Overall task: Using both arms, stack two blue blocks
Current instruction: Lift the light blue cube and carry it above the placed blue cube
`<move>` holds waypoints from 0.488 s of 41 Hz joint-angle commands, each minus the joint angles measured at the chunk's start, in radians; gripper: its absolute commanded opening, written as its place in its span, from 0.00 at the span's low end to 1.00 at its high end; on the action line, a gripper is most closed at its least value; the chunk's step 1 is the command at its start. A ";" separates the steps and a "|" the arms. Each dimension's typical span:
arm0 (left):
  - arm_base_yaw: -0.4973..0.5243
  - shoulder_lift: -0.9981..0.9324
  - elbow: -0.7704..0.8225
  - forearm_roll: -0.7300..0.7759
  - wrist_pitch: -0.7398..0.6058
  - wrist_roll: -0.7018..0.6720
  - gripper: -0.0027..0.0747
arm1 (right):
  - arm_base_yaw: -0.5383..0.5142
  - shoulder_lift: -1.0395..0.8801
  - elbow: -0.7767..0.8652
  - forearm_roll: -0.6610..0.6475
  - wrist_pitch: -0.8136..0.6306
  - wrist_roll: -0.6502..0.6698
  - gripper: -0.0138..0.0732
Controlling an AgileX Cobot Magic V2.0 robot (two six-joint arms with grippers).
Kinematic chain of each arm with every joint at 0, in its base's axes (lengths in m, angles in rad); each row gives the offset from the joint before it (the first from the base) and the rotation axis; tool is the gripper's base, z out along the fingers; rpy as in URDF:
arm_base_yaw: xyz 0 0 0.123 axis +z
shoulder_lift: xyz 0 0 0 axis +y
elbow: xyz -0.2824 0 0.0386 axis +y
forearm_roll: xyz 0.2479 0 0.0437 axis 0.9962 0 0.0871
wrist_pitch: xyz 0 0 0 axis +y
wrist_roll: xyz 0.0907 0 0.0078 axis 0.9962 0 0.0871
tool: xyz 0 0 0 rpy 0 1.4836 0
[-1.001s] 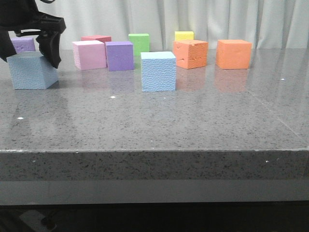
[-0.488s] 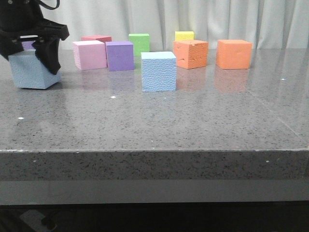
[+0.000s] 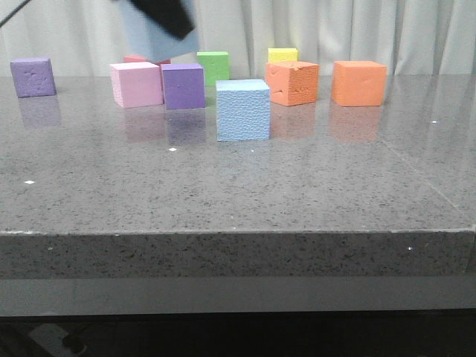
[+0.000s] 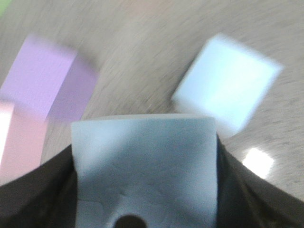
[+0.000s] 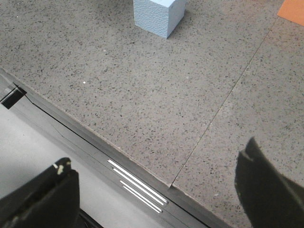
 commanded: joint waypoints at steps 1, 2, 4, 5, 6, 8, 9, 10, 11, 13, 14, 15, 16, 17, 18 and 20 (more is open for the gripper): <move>-0.040 -0.061 -0.060 -0.057 -0.045 0.131 0.51 | -0.008 -0.004 -0.023 0.016 -0.055 -0.011 0.92; -0.048 -0.057 -0.065 -0.055 -0.051 0.152 0.51 | -0.008 -0.004 -0.023 0.016 -0.055 -0.011 0.92; -0.059 -0.047 -0.083 -0.055 -0.053 0.170 0.51 | -0.008 -0.004 -0.023 0.016 -0.055 -0.011 0.92; -0.065 -0.039 -0.092 -0.055 -0.051 0.191 0.51 | -0.008 -0.004 -0.023 0.016 -0.055 -0.011 0.92; -0.070 -0.029 -0.101 -0.055 -0.049 0.206 0.51 | -0.008 -0.004 -0.023 0.016 -0.055 -0.011 0.92; -0.079 -0.011 -0.114 -0.055 -0.049 0.234 0.51 | -0.008 -0.004 -0.023 0.016 -0.055 -0.011 0.92; -0.084 -0.006 -0.117 -0.053 -0.047 0.251 0.51 | -0.008 -0.004 -0.023 0.016 -0.055 -0.011 0.92; -0.087 0.000 -0.119 -0.053 -0.047 0.266 0.51 | -0.008 -0.004 -0.023 0.016 -0.055 -0.011 0.92; -0.091 0.007 -0.119 -0.049 -0.047 0.277 0.51 | -0.008 -0.004 -0.023 0.016 -0.055 -0.011 0.92; -0.097 0.017 -0.119 -0.049 -0.044 0.287 0.51 | -0.008 -0.004 -0.023 0.016 -0.055 -0.011 0.92; -0.100 0.020 -0.119 -0.049 -0.042 0.292 0.51 | -0.008 -0.004 -0.023 0.016 -0.055 -0.011 0.92; -0.102 0.023 -0.119 -0.046 -0.042 0.293 0.51 | -0.008 -0.004 -0.023 0.016 -0.055 -0.011 0.92; -0.102 0.030 -0.119 -0.043 -0.042 0.294 0.51 | -0.008 -0.004 -0.023 0.016 -0.055 -0.011 0.92; -0.106 0.035 -0.119 -0.036 -0.044 0.294 0.51 | -0.008 -0.004 -0.023 0.016 -0.055 -0.011 0.92; -0.107 0.039 -0.119 -0.029 -0.047 0.296 0.51 | -0.008 -0.004 -0.023 0.016 -0.055 -0.011 0.92; -0.108 0.052 -0.119 -0.016 -0.051 0.296 0.51 | -0.008 -0.004 -0.023 0.016 -0.055 -0.011 0.92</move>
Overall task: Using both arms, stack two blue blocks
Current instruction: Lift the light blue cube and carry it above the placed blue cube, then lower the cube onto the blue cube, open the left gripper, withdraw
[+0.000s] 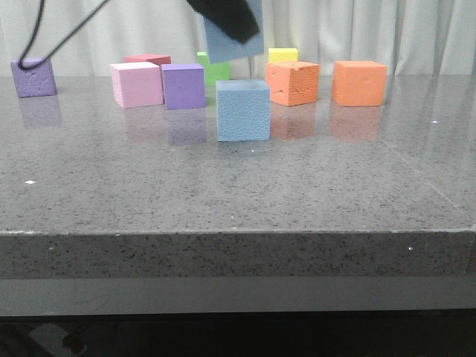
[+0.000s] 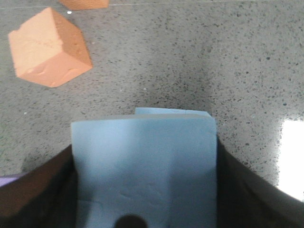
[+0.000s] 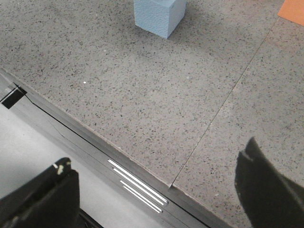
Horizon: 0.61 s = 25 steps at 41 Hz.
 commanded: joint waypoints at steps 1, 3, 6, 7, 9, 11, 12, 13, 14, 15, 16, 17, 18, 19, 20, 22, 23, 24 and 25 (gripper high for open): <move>-0.010 -0.037 -0.034 -0.001 -0.053 0.005 0.51 | -0.008 -0.004 -0.023 0.016 -0.055 -0.011 0.92; -0.010 -0.023 -0.034 -0.001 -0.053 0.005 0.51 | -0.008 -0.004 -0.023 0.016 -0.055 -0.011 0.92; -0.010 -0.012 -0.034 -0.001 -0.054 0.005 0.51 | -0.008 -0.004 -0.023 0.016 -0.055 -0.011 0.92; -0.010 -0.007 -0.034 -0.001 -0.060 0.005 0.51 | -0.008 -0.004 -0.023 0.016 -0.055 -0.011 0.92; -0.010 -0.002 -0.034 -0.001 -0.064 0.005 0.51 | -0.008 -0.004 -0.023 0.016 -0.055 -0.011 0.92; -0.010 -0.002 -0.034 -0.001 -0.067 0.005 0.51 | -0.008 -0.004 -0.023 0.016 -0.055 -0.011 0.92; -0.010 0.000 -0.034 -0.001 -0.067 0.005 0.51 | -0.008 -0.004 -0.023 0.016 -0.055 -0.011 0.92; -0.010 0.000 -0.034 -0.001 -0.067 0.005 0.51 | -0.008 -0.004 -0.023 0.016 -0.055 -0.011 0.92; -0.010 0.000 -0.034 -0.001 -0.067 0.005 0.51 | -0.008 -0.004 -0.023 0.016 -0.055 -0.011 0.92; -0.010 0.000 -0.034 -0.001 -0.067 0.005 0.51 | -0.008 -0.004 -0.023 0.016 -0.055 -0.011 0.92; -0.010 0.000 -0.034 -0.001 -0.067 0.005 0.51 | -0.008 -0.004 -0.023 0.016 -0.055 -0.011 0.92; -0.010 0.000 -0.034 -0.001 -0.067 0.008 0.51 | -0.008 -0.004 -0.023 0.016 -0.055 -0.011 0.92; -0.010 0.000 -0.034 -0.001 -0.067 0.011 0.51 | -0.008 -0.004 -0.023 0.016 -0.055 -0.011 0.92; -0.010 0.000 -0.034 -0.001 -0.067 0.012 0.51 | -0.008 -0.004 -0.023 0.016 -0.055 -0.011 0.92; -0.010 0.000 -0.034 -0.001 -0.067 0.012 0.51 | -0.008 -0.004 -0.023 0.016 -0.055 -0.011 0.92; -0.010 0.000 -0.034 -0.001 -0.067 0.012 0.51 | -0.008 -0.004 -0.023 0.016 -0.055 -0.011 0.92; -0.010 0.000 -0.034 -0.001 -0.067 0.012 0.51 | -0.008 -0.004 -0.023 0.016 -0.055 -0.011 0.92; -0.010 0.000 -0.034 -0.001 -0.067 0.012 0.51 | -0.008 -0.004 -0.023 0.016 -0.055 -0.011 0.92; -0.010 -0.002 -0.035 -0.001 -0.065 0.012 0.51 | -0.008 -0.004 -0.023 0.016 -0.055 -0.011 0.92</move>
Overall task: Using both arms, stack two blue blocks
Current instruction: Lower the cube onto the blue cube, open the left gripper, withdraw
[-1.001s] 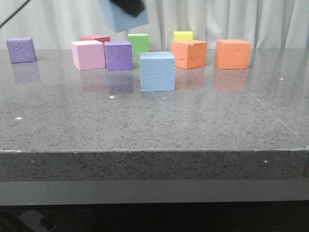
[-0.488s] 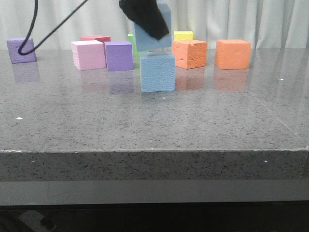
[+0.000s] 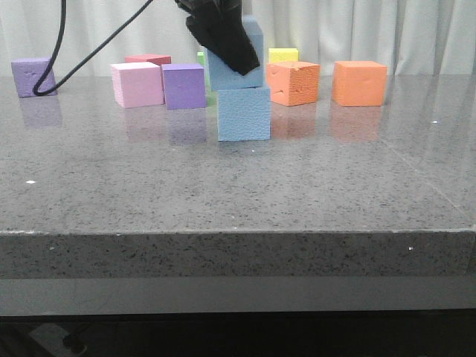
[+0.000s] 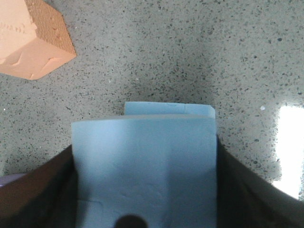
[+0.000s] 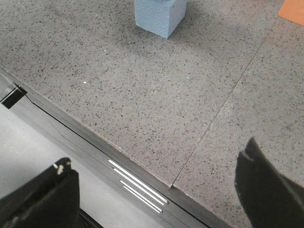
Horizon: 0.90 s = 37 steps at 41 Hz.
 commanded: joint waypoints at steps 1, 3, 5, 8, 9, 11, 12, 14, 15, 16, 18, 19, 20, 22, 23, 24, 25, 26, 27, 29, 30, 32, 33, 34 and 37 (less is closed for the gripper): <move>-0.007 -0.051 -0.038 -0.015 -0.047 0.004 0.51 | -0.008 -0.004 -0.023 0.016 -0.055 -0.011 0.92; -0.007 -0.051 -0.046 -0.015 -0.039 0.004 0.51 | -0.008 -0.004 -0.023 0.016 -0.055 -0.011 0.92; -0.007 -0.051 -0.051 -0.015 -0.037 0.004 0.51 | -0.008 -0.004 -0.023 0.016 -0.055 -0.011 0.92; -0.007 -0.051 -0.057 -0.015 -0.041 0.010 0.51 | -0.008 -0.004 -0.023 0.016 -0.055 -0.011 0.92; -0.007 -0.051 -0.056 -0.015 -0.041 0.016 0.51 | -0.008 -0.004 -0.023 0.016 -0.055 -0.011 0.92; -0.010 -0.051 -0.056 -0.015 -0.041 0.018 0.51 | -0.008 -0.004 -0.023 0.016 -0.055 -0.011 0.92; -0.010 -0.051 -0.059 -0.015 -0.041 0.019 0.51 | -0.008 -0.004 -0.023 0.016 -0.055 -0.011 0.92; -0.012 -0.051 -0.061 -0.015 -0.041 0.022 0.51 | -0.008 -0.004 -0.023 0.016 -0.055 -0.011 0.92; -0.012 -0.051 -0.061 -0.015 -0.041 0.022 0.51 | -0.008 -0.004 -0.023 0.016 -0.055 -0.011 0.92; -0.014 -0.051 -0.061 -0.015 -0.041 0.022 0.51 | -0.008 -0.004 -0.023 0.016 -0.055 -0.011 0.92; -0.017 -0.051 -0.061 -0.015 -0.041 0.036 0.51 | -0.008 -0.004 -0.023 0.016 -0.055 -0.011 0.92; -0.019 -0.051 -0.061 -0.015 -0.039 0.046 0.51 | -0.008 -0.004 -0.023 0.016 -0.055 -0.011 0.92; -0.022 -0.051 -0.061 -0.015 -0.039 0.052 0.51 | -0.008 -0.004 -0.023 0.016 -0.055 -0.011 0.92; -0.024 -0.049 -0.061 -0.015 -0.041 0.058 0.51 | -0.008 -0.004 -0.023 0.016 -0.055 -0.011 0.92; -0.024 -0.049 -0.061 -0.017 -0.041 0.064 0.51 | -0.008 -0.004 -0.023 0.016 -0.055 -0.011 0.92; -0.026 -0.049 -0.061 -0.017 -0.041 0.066 0.51 | -0.008 -0.004 -0.023 0.016 -0.055 -0.011 0.92; -0.028 -0.049 -0.061 -0.017 -0.044 0.069 0.51 | -0.008 -0.004 -0.023 0.016 -0.055 -0.011 0.92; -0.028 -0.049 -0.061 -0.017 -0.045 0.069 0.51 | -0.008 -0.004 -0.023 0.016 -0.055 -0.011 0.92; -0.028 -0.049 -0.061 -0.017 -0.045 0.069 0.51 | -0.008 -0.004 -0.023 0.016 -0.055 -0.011 0.92; -0.028 -0.049 -0.061 -0.017 -0.045 0.069 0.51 | -0.008 -0.004 -0.023 0.016 -0.055 -0.011 0.92; -0.028 -0.049 -0.061 -0.017 -0.045 0.069 0.51 | -0.008 -0.004 -0.023 0.016 -0.055 -0.011 0.92; -0.028 -0.049 -0.061 -0.017 -0.045 0.069 0.51 | -0.008 -0.004 -0.023 0.016 -0.055 -0.011 0.92; -0.028 -0.049 -0.061 -0.017 -0.045 0.069 0.51 | -0.008 -0.004 -0.023 0.016 -0.055 -0.011 0.92; -0.028 -0.049 -0.061 -0.017 -0.045 0.069 0.51 | -0.008 -0.004 -0.023 0.016 -0.055 -0.011 0.92; -0.028 -0.049 -0.061 -0.017 -0.050 0.069 0.53 | -0.008 -0.004 -0.023 0.016 -0.055 -0.011 0.92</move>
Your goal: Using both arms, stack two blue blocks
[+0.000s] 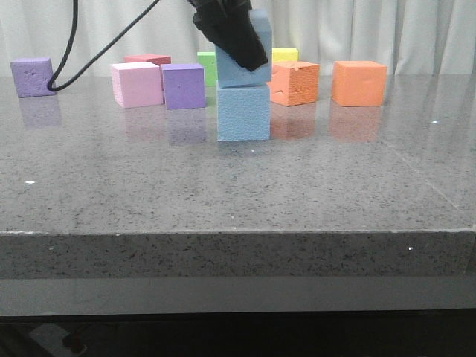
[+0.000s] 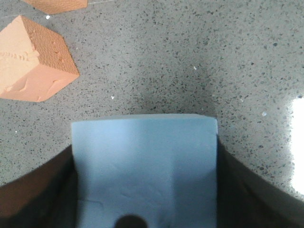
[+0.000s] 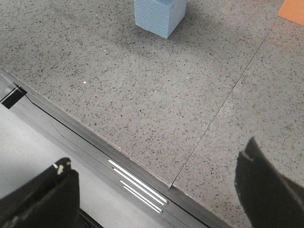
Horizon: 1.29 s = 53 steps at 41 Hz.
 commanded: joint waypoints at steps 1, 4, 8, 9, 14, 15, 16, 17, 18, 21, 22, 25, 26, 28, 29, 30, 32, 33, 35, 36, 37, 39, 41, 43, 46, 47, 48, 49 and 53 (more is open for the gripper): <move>-0.009 -0.056 -0.032 -0.023 -0.049 0.000 0.55 | -0.008 -0.004 -0.023 0.016 -0.055 -0.011 0.92; -0.009 -0.056 -0.032 -0.023 -0.053 0.000 0.61 | -0.008 -0.004 -0.023 0.016 -0.055 -0.011 0.92; -0.009 -0.056 -0.032 -0.023 -0.067 0.000 0.71 | -0.008 -0.004 -0.023 0.016 -0.055 -0.011 0.92; -0.009 -0.056 -0.032 -0.023 -0.067 0.000 0.73 | -0.008 -0.004 -0.023 0.016 -0.055 -0.011 0.92; -0.009 -0.056 -0.032 -0.023 -0.069 0.000 0.77 | -0.008 -0.004 -0.023 0.016 -0.055 -0.011 0.92; -0.009 -0.056 -0.032 -0.023 -0.069 0.000 0.77 | -0.008 -0.004 -0.023 0.016 -0.055 -0.011 0.92; -0.009 -0.056 -0.032 -0.023 -0.069 0.000 0.77 | -0.008 -0.004 -0.023 0.016 -0.055 -0.011 0.92; -0.009 -0.056 -0.032 -0.023 -0.069 0.000 0.77 | -0.008 -0.004 -0.023 0.016 -0.055 -0.011 0.92; -0.009 -0.056 -0.032 -0.023 -0.069 0.000 0.77 | -0.008 -0.004 -0.023 0.016 -0.055 -0.011 0.92; -0.009 -0.056 -0.032 -0.023 -0.069 -0.002 0.77 | -0.008 -0.004 -0.023 0.016 -0.055 -0.011 0.92; -0.009 -0.057 -0.032 -0.023 -0.069 -0.003 0.77 | -0.008 -0.004 -0.023 0.016 -0.055 -0.011 0.92; -0.009 -0.063 -0.032 -0.025 -0.067 -0.005 0.77 | -0.008 -0.004 -0.023 0.016 -0.055 -0.011 0.92; -0.009 -0.069 -0.032 -0.025 -0.067 -0.005 0.77 | -0.008 -0.004 -0.023 0.016 -0.055 -0.011 0.92; -0.009 -0.080 -0.032 -0.025 -0.065 -0.012 0.77 | -0.008 -0.004 -0.023 0.016 -0.055 -0.011 0.92; -0.009 -0.086 -0.032 -0.025 -0.065 -0.022 0.77 | -0.008 -0.004 -0.023 0.016 -0.055 -0.011 0.92; -0.009 -0.093 -0.032 -0.025 -0.065 -0.027 0.77 | -0.008 -0.004 -0.023 0.016 -0.055 -0.011 0.92; -0.009 -0.107 -0.032 -0.025 -0.065 -0.038 0.77 | -0.008 -0.004 -0.023 0.016 -0.055 -0.011 0.92; -0.009 -0.116 -0.032 -0.025 -0.065 -0.044 0.77 | -0.008 -0.004 -0.023 0.016 -0.055 -0.011 0.92; -0.009 -0.134 -0.032 -0.028 -0.065 -0.081 0.77 | -0.008 -0.004 -0.023 0.016 -0.055 -0.011 0.92; -0.009 -0.143 -0.032 -0.029 -0.065 -0.098 0.77 | -0.008 -0.004 -0.023 0.016 -0.055 -0.011 0.92; -0.009 -0.153 -0.032 -0.034 -0.065 -0.120 0.77 | -0.008 -0.004 -0.023 0.016 -0.055 -0.011 0.92; -0.009 -0.176 -0.032 -0.049 -0.065 -0.178 0.77 | -0.008 -0.004 -0.023 0.016 -0.055 -0.011 0.92; -0.009 -0.196 -0.032 -0.059 -0.065 -0.234 0.77 | -0.008 -0.004 -0.023 0.016 -0.055 -0.011 0.92; -0.009 -0.221 -0.032 -0.068 -0.065 -0.313 0.77 | -0.008 -0.004 -0.023 0.016 -0.055 -0.011 0.92; -0.009 -0.258 -0.032 -0.072 -0.065 -0.409 0.77 | -0.008 -0.004 -0.023 0.016 -0.055 -0.011 0.92; -0.009 -0.273 -0.032 -0.073 -0.065 -0.433 0.77 | -0.008 -0.004 -0.023 0.016 -0.055 -0.011 0.92; -0.009 -0.285 -0.032 -0.074 -0.065 -0.458 0.77 | -0.008 -0.004 -0.023 0.016 -0.055 -0.011 0.92; -0.009 -0.299 -0.032 -0.074 -0.063 -0.478 0.77 | -0.008 -0.004 -0.023 0.016 -0.055 -0.011 0.92; -0.009 -0.344 -0.032 -0.074 -0.039 -0.605 0.77 | -0.008 -0.004 -0.023 0.016 -0.055 -0.011 0.92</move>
